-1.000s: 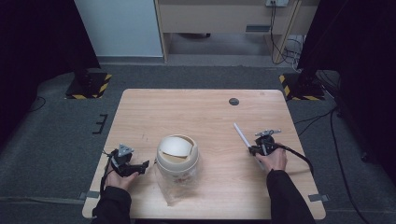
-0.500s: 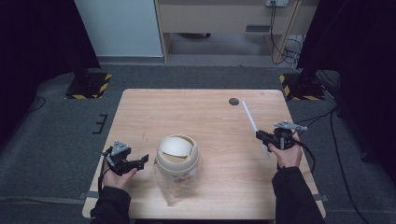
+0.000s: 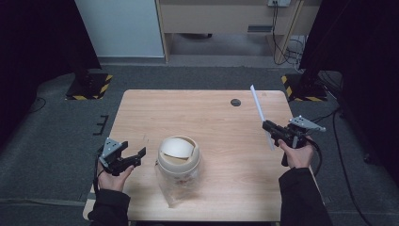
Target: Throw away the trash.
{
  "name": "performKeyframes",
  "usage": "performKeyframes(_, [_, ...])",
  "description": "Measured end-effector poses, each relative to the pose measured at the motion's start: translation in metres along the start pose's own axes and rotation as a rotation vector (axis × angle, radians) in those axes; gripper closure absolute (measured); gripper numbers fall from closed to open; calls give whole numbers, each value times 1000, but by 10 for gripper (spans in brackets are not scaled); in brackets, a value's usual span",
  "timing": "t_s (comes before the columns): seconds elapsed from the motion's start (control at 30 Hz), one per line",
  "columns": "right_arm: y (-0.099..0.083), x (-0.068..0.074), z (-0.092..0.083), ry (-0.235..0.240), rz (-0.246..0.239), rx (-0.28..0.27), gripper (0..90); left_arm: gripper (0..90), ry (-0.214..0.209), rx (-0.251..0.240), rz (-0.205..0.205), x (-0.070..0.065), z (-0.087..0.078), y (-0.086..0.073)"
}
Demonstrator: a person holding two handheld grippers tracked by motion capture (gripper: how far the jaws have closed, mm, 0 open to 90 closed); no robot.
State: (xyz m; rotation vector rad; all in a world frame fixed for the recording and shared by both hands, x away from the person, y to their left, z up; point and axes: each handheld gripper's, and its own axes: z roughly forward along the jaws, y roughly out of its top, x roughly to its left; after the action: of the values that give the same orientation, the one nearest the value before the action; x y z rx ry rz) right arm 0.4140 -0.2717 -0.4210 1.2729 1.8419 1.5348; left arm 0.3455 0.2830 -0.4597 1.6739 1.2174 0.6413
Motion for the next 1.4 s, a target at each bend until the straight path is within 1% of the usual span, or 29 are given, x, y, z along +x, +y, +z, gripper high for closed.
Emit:
performKeyframes(0.03, [1, 1, -1, 4, -3, -8, 803, 190, -1, -13, 4, -1, -2, 2])
performKeyframes(0.07, [4, 3, -3, 19, -9, -32, 803, 192, -1, -26, 8, -2, -4, 4])
performKeyframes(0.1, [4, 3, -3, 19, -9, -32, 803, 192, 3, -40, 14, -3, -7, 7])
performKeyframes(0.13, [6, 4, -4, 28, -5, -47, 803, 192, 3, -60, 15, -4, -9, 10])
performKeyframes(0.23, [10, 9, -7, 48, -21, -78, 803, 195, -8, -97, 0, -7, -15, 18])
performKeyframes(0.27, [12, 11, -7, 56, -27, -93, 803, 195, -19, -109, -13, -8, -17, 21])
performKeyframes(0.4, [20, 20, -9, 94, -54, -129, 803, 203, -31, -174, -6, -15, -25, 34])
performKeyframes(0.47, [23, 24, -9, 113, -58, -147, 803, 213, -43, -208, -18, -19, -29, 39])
performKeyframes(0.5, [23, 24, -9, 113, -58, -147, 803, 213, -51, -224, -27, -20, -30, 42])
performKeyframes(0.57, [26, 31, -6, 129, -78, -150, 803, 216, -69, -248, -38, -23, -32, 47])
performKeyframes(0.63, [28, 33, -5, 134, -83, -151, 803, 216, -81, -266, -37, -26, -33, 53])
performKeyframes(0.73, [32, 40, -5, 149, -92, -168, 803, 217, -101, -303, -35, -33, -36, 61])
performKeyframes(0.83, [36, 46, -5, 162, -101, -190, 803, 228, -127, -340, -42, -40, -36, 68])
performKeyframes(0.93, [40, 51, -4, 175, -105, -205, 803, 236, -150, -352, -38, -48, -33, 76])
performKeyframes(1.17, [48, 66, 0, 212, -123, -223, 803, 256, -197, -375, -41, -69, -23, 92])
performKeyframes(1.23, [49, 70, 2, 233, -118, -228, 802, 259, -217, -377, -47, -74, -19, 97])
performKeyframes(1.3, [48, 74, 4, 240, -127, -224, 802, 265, -236, -382, -55, -81, -15, 100])
performKeyframes(1.4, [47, 80, 8, 254, -134, -223, 803, 267, -260, -379, -48, -91, -8, 106])
